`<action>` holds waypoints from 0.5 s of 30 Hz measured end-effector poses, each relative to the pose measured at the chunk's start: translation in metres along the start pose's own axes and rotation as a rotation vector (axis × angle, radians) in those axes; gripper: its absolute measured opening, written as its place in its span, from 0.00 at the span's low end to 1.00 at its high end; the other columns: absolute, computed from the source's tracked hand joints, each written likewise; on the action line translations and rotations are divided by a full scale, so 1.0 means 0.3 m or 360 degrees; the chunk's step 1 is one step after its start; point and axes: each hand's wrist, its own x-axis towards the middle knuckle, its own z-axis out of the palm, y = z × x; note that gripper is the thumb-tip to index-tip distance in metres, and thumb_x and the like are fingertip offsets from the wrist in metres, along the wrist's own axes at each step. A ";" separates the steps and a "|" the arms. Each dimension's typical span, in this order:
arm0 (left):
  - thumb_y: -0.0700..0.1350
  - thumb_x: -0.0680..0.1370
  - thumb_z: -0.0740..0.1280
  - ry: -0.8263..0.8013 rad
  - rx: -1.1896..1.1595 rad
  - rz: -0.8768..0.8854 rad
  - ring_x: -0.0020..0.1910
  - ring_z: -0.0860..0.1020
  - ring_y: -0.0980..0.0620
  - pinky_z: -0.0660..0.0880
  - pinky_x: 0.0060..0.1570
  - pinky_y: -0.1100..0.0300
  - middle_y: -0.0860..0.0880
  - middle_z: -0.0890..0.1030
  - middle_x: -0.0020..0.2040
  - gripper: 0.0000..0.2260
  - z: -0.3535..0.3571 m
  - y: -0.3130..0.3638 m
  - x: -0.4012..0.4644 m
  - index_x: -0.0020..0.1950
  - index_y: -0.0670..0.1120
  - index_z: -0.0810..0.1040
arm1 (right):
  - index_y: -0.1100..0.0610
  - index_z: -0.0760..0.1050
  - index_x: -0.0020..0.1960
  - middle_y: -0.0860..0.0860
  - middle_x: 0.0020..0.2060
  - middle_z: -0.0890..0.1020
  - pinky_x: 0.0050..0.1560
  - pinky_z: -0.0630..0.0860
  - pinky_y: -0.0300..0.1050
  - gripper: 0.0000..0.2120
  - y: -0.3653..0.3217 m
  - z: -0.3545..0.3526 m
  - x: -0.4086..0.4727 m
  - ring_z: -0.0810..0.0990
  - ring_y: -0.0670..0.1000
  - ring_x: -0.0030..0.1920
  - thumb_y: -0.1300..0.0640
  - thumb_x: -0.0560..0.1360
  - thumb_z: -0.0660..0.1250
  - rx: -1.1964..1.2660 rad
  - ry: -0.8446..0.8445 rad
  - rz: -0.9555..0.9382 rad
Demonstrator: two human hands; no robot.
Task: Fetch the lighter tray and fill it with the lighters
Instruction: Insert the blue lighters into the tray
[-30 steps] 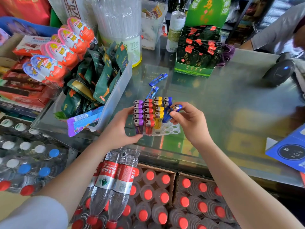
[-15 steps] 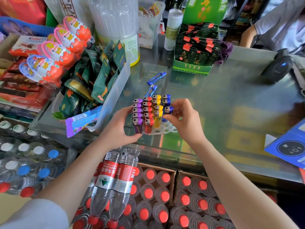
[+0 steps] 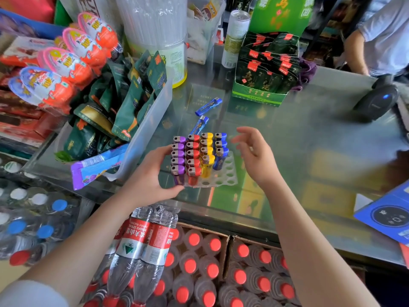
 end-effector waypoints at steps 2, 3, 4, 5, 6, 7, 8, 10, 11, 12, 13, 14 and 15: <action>0.58 0.62 0.70 0.0010 -0.0005 -0.0006 0.59 0.63 0.72 0.57 0.57 0.78 0.69 0.65 0.58 0.33 0.001 -0.003 -0.001 0.63 0.58 0.62 | 0.56 0.69 0.61 0.48 0.50 0.79 0.52 0.70 0.43 0.13 -0.007 0.021 0.076 0.75 0.48 0.51 0.62 0.78 0.55 -0.0107 0.0049 0.0008; 0.58 0.61 0.70 0.0015 -0.0007 -0.0005 0.60 0.63 0.72 0.57 0.56 0.79 0.69 0.65 0.58 0.33 0.001 -0.002 -0.001 0.63 0.59 0.62 | 0.57 0.70 0.62 0.51 0.54 0.79 0.54 0.68 0.41 0.14 -0.012 0.037 0.116 0.75 0.49 0.54 0.62 0.78 0.54 -0.0218 -0.0007 -0.0041; 0.58 0.61 0.70 0.0020 -0.0011 -0.0005 0.60 0.63 0.73 0.57 0.56 0.79 0.69 0.65 0.58 0.33 0.000 -0.002 -0.002 0.63 0.59 0.61 | 0.58 0.70 0.62 0.54 0.58 0.77 0.57 0.67 0.41 0.14 -0.015 0.055 0.155 0.73 0.52 0.58 0.63 0.78 0.54 -0.0338 -0.0084 -0.0116; 0.58 0.61 0.71 0.0023 -0.0019 -0.0009 0.59 0.63 0.73 0.58 0.56 0.79 0.68 0.66 0.58 0.33 -0.001 0.000 -0.001 0.62 0.59 0.61 | 0.58 0.71 0.63 0.55 0.61 0.76 0.60 0.66 0.43 0.15 -0.014 0.073 0.197 0.72 0.55 0.61 0.64 0.78 0.54 -0.0442 -0.0163 -0.0189; 0.57 0.61 0.71 0.0027 -0.0030 -0.0014 0.59 0.64 0.73 0.58 0.56 0.79 0.68 0.66 0.58 0.32 -0.001 -0.001 0.000 0.62 0.60 0.61 | 0.58 0.71 0.63 0.56 0.63 0.74 0.63 0.65 0.46 0.16 -0.012 0.090 0.236 0.71 0.57 0.62 0.64 0.78 0.54 -0.0526 -0.0229 -0.0254; 0.57 0.61 0.72 0.0030 -0.0043 -0.0015 0.59 0.65 0.72 0.59 0.56 0.78 0.68 0.66 0.58 0.32 -0.003 0.000 0.001 0.61 0.61 0.61 | 0.58 0.70 0.64 0.57 0.64 0.73 0.64 0.65 0.49 0.16 -0.009 0.106 0.274 0.70 0.59 0.63 0.64 0.78 0.54 -0.0592 -0.0275 -0.0300; 0.56 0.61 0.72 0.0030 -0.0054 -0.0014 0.59 0.65 0.71 0.59 0.57 0.77 0.68 0.67 0.58 0.32 -0.004 -0.001 0.002 0.61 0.62 0.62 | 0.57 0.69 0.65 0.57 0.66 0.71 0.65 0.65 0.51 0.17 -0.005 0.121 0.309 0.69 0.60 0.63 0.64 0.78 0.54 -0.0659 -0.0313 -0.0329; 0.56 0.61 0.73 0.0016 -0.0060 -0.0018 0.59 0.66 0.69 0.61 0.57 0.75 0.67 0.68 0.58 0.32 -0.006 -0.003 0.003 0.61 0.60 0.63 | 0.54 0.66 0.68 0.55 0.69 0.68 0.65 0.64 0.52 0.18 -0.004 0.144 0.363 0.68 0.61 0.63 0.61 0.79 0.54 -0.0849 -0.0411 -0.0336; 0.55 0.61 0.73 0.0015 -0.0061 -0.0018 0.59 0.67 0.69 0.61 0.57 0.75 0.67 0.68 0.57 0.32 -0.006 -0.003 0.002 0.62 0.59 0.63 | 0.53 0.64 0.69 0.54 0.70 0.67 0.65 0.63 0.52 0.18 -0.002 0.153 0.383 0.67 0.61 0.63 0.60 0.79 0.53 -0.0966 -0.0477 -0.0331; 0.55 0.61 0.73 0.0018 -0.0065 -0.0022 0.59 0.67 0.70 0.61 0.57 0.75 0.67 0.68 0.57 0.32 -0.006 -0.004 0.001 0.62 0.59 0.64 | 0.52 0.64 0.69 0.53 0.70 0.66 0.64 0.64 0.53 0.18 -0.006 0.156 0.394 0.67 0.62 0.62 0.58 0.79 0.53 -0.1082 -0.0527 -0.0341; 0.55 0.61 0.73 0.0022 -0.0073 -0.0030 0.59 0.67 0.70 0.62 0.56 0.75 0.67 0.68 0.57 0.32 -0.006 -0.002 0.000 0.61 0.59 0.64 | 0.52 0.64 0.69 0.53 0.69 0.66 0.64 0.65 0.54 0.18 -0.009 0.156 0.401 0.67 0.62 0.62 0.57 0.79 0.53 -0.1171 -0.0550 -0.0362; 0.55 0.61 0.73 0.0026 -0.0081 -0.0037 0.58 0.67 0.70 0.62 0.55 0.76 0.66 0.69 0.57 0.32 -0.006 0.001 0.000 0.61 0.59 0.64 | 0.54 0.67 0.67 0.54 0.68 0.68 0.62 0.66 0.55 0.17 -0.014 0.153 0.401 0.67 0.62 0.62 0.57 0.79 0.54 -0.1222 -0.0544 -0.0411; 0.55 0.61 0.73 0.0028 -0.0084 -0.0040 0.58 0.67 0.70 0.61 0.55 0.77 0.66 0.69 0.57 0.32 -0.006 0.004 0.000 0.61 0.59 0.64 | 0.58 0.71 0.63 0.57 0.64 0.72 0.60 0.67 0.56 0.14 -0.019 0.151 0.394 0.69 0.62 0.60 0.58 0.79 0.55 -0.1233 -0.0514 -0.0496</action>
